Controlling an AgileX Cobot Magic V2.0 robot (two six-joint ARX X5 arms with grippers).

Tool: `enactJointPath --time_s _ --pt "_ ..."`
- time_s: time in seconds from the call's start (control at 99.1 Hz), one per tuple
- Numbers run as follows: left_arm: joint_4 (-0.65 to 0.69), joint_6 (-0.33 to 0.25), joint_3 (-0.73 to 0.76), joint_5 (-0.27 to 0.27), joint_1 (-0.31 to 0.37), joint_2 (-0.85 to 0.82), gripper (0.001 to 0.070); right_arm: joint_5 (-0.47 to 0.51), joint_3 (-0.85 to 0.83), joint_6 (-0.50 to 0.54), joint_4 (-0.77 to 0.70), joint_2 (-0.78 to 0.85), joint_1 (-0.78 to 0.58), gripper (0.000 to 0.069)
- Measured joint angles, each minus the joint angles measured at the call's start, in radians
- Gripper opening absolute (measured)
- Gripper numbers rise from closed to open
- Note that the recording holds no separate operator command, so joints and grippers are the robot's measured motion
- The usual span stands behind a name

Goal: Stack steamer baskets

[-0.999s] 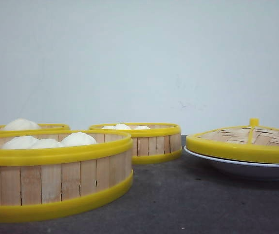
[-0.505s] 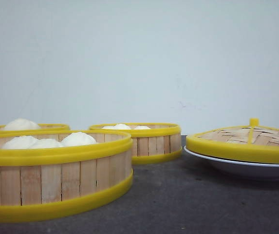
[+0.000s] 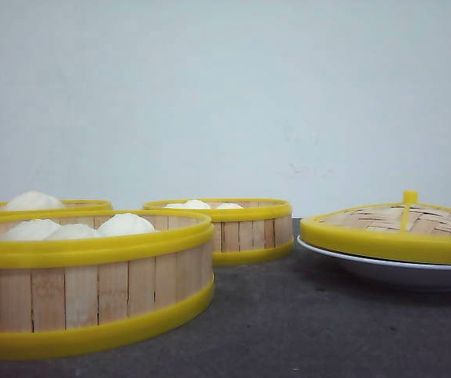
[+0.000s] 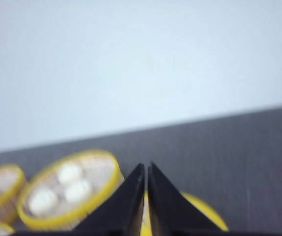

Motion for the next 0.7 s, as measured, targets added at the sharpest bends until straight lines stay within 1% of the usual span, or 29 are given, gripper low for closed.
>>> enactJointPath --time_s 0.091,0.151,0.293,0.353,0.424,0.505,0.595,0.696 --pt "-0.07 0.002 0.132 0.003 0.0 0.09 0.0015 0.0 0.132 -0.005 -0.077 0.104 0.0 0.0009" --pt "-0.128 0.014 0.221 0.009 0.0 0.161 0.0015 0.0 0.213 -0.021 -0.137 0.185 0.0 0.0009" --pt "-0.259 0.072 0.411 0.017 0.0 0.325 0.0015 -0.001 0.387 -0.077 -0.28 0.377 0.0 0.0009" --pt "-0.312 0.106 0.476 0.017 0.0 0.394 0.0015 -0.002 0.438 -0.103 -0.332 0.454 0.0 0.0009" --pt "-0.361 0.148 0.516 0.017 0.0 0.459 0.0015 -0.002 0.468 -0.127 -0.374 0.536 0.0 0.0009" --pt "-0.401 0.191 0.529 0.017 0.0 0.523 0.0015 -0.002 0.47 -0.145 -0.417 0.622 0.0 0.0009" --pt "-0.435 0.216 0.529 0.018 0.0 0.582 0.0015 -0.002 0.468 -0.157 -0.467 0.718 0.0 0.0009" --pt "-0.459 0.224 0.529 0.017 0.0 0.625 0.0015 -0.002 0.468 -0.177 -0.496 0.784 0.0 0.0009"
